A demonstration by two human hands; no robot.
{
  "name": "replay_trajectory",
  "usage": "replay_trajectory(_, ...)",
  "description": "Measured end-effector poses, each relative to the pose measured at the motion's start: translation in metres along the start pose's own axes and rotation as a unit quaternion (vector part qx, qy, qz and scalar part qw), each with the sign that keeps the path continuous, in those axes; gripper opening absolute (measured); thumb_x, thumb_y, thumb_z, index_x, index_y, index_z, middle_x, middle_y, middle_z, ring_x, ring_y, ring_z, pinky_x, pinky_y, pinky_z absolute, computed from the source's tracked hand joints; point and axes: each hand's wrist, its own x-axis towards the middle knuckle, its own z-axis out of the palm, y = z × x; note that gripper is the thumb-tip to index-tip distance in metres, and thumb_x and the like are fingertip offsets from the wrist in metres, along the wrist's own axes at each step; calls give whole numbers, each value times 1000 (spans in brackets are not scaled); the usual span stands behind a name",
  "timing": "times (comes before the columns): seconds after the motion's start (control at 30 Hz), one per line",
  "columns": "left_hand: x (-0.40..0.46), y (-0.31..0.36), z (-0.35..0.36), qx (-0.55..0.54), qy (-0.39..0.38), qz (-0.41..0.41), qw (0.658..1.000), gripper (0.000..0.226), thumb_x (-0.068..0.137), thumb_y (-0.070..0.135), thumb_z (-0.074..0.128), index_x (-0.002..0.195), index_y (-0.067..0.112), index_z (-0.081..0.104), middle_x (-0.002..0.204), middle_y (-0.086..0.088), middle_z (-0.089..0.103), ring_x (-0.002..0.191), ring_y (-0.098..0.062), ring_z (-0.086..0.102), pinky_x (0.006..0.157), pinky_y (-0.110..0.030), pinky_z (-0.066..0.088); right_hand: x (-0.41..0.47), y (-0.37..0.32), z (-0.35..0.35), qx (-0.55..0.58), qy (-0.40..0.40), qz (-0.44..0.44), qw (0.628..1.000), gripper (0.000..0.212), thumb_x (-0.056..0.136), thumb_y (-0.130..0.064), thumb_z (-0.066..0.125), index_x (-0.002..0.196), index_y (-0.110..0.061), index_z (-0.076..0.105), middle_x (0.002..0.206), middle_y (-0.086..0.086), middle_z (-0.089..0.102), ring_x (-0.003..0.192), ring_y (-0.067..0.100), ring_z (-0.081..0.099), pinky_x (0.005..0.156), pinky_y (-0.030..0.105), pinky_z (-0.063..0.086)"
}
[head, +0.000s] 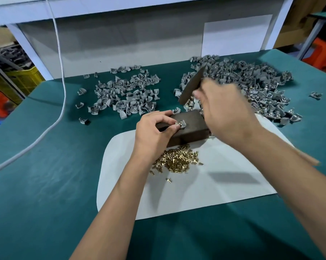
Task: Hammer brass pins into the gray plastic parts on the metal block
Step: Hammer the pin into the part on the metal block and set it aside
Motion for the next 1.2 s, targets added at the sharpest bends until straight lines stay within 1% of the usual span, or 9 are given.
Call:
replay_trajectory(0.1,0,2,1,4,-4,0,1000,11,82,9,84,83,19,80,119,0,72,120,-16,64,109,-40,48,-5,-3,8,-38,-125,16,991,22,109,-36,37,103,-21,52,78,7,55,65,32,47,64,40,45)
replay_trajectory(0.17,-1,2,0,7,-2,0,1000,8,82,10,84,84,18,81,119,1,72,120,-14,63,109,-38,47,4,4,1,-53,-109,7,993,23,108,-39,36,101,-24,53,77,5,53,67,32,47,64,41,45)
replay_trajectory(0.27,0,1,0,-1,-1,0,1000,11,82,13,85,81,23,80,117,5,73,119,-11,63,107,-31,48,2,3,0,-9,30,-5,1000,25,107,-37,36,104,-19,54,67,0,45,60,31,44,57,37,38)
replay_trajectory(0.4,0,2,1,-4,-1,2,1000,16,82,8,84,82,23,79,120,-2,72,120,-16,64,108,-41,49,-5,-3,10,-44,-122,16,991,24,110,-35,34,102,-19,50,78,7,56,69,35,52,64,42,47)
replay_trajectory(0.57,0,1,-1,4,-4,0,1000,10,82,14,85,82,23,81,121,0,72,123,-14,62,109,-39,48,1,3,0,-14,8,-6,1000,27,109,-35,35,104,-16,53,69,1,48,59,30,49,57,39,43)
replay_trajectory(0.7,-1,1,0,7,-4,2,1000,9,82,8,84,85,17,81,122,-5,71,122,-15,63,108,-39,49,-10,-5,14,-39,-119,19,992,23,110,-36,34,106,-18,48,73,1,47,68,32,47,63,40,40)
replay_trajectory(0.87,0,2,-1,16,-2,-2,1000,8,83,14,84,84,22,82,123,1,71,124,-13,60,110,-36,46,4,3,-1,-29,0,11,1000,25,109,-37,37,104,-17,53,68,1,45,58,30,43,59,39,39)
replay_trajectory(1.0,0,3,-1,24,-3,-9,1000,9,82,13,85,86,21,82,125,-1,70,126,-15,59,113,-40,44,-4,-4,9,-56,-116,30,991,25,110,-37,35,102,-18,50,79,9,54,67,33,44,65,40,40)
replay_trajectory(1.2,-2,5,-4,25,-4,-16,1000,9,83,18,84,85,26,81,128,4,69,134,-14,52,117,-42,37,-6,14,-8,-36,-89,40,995,24,106,-42,44,110,-26,61,82,7,62,72,33,54,65,38,42)
